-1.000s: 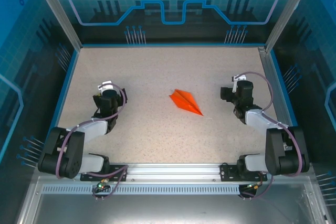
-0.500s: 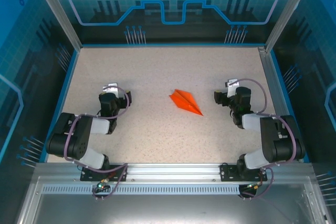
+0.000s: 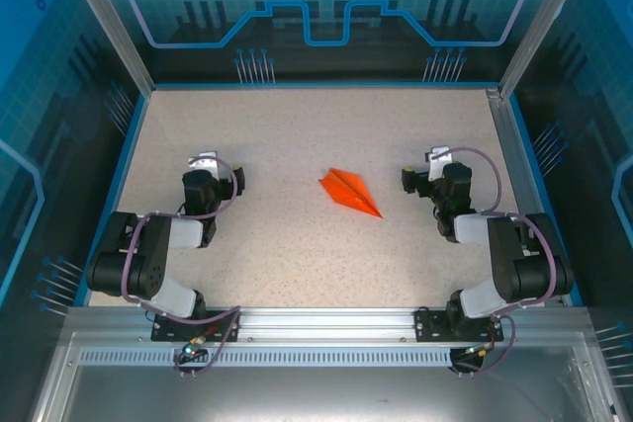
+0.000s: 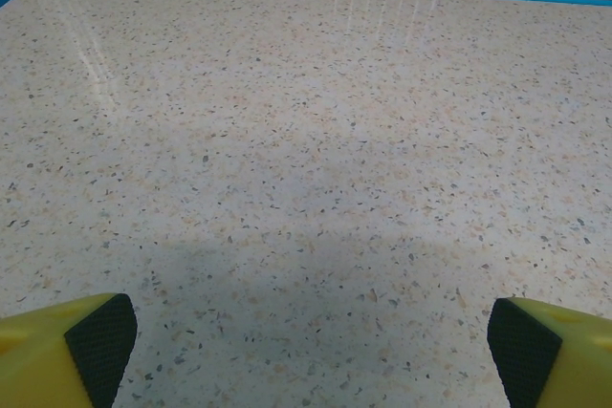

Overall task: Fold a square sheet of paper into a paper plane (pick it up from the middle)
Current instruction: Reset both arms

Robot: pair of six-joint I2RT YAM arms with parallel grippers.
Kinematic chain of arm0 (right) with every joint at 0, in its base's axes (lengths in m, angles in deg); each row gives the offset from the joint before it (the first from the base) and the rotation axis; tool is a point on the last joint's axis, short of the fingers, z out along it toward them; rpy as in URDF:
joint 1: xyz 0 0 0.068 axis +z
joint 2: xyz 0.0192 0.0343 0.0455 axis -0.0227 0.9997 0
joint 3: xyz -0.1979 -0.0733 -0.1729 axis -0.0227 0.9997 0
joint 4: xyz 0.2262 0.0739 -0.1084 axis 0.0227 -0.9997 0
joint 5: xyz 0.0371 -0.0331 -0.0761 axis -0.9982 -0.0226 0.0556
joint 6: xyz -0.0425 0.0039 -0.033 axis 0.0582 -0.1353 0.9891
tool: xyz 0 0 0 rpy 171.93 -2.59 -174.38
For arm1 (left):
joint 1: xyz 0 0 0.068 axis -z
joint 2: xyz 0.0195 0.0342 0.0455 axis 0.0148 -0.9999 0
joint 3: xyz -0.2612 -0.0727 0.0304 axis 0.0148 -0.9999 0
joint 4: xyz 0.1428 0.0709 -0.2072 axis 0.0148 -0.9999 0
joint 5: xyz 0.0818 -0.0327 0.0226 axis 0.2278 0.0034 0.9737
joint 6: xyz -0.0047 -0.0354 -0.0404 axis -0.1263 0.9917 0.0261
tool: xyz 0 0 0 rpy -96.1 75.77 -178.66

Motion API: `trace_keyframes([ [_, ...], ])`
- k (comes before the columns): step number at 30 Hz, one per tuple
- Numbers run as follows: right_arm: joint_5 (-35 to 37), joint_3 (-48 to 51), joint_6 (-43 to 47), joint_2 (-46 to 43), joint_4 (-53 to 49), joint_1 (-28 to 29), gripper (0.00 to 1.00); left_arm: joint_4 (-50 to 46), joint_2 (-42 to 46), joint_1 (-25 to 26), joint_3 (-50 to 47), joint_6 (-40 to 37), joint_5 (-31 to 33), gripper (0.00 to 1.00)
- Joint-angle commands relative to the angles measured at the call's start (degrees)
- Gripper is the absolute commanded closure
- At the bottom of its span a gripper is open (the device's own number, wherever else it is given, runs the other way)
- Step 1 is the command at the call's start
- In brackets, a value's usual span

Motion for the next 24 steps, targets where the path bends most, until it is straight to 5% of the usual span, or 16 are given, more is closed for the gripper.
trace_keyframes([
  [1,1.1,0.3,0.0,0.2,2.4,0.5,0.01,0.5,0.4,-0.4,0.9,0.7,-1.2,0.02],
  [24,0.0,0.0,0.4,0.2,1.8,0.5,0.01,0.4,0.3,-0.4,1.0,0.7,-1.2,0.02],
])
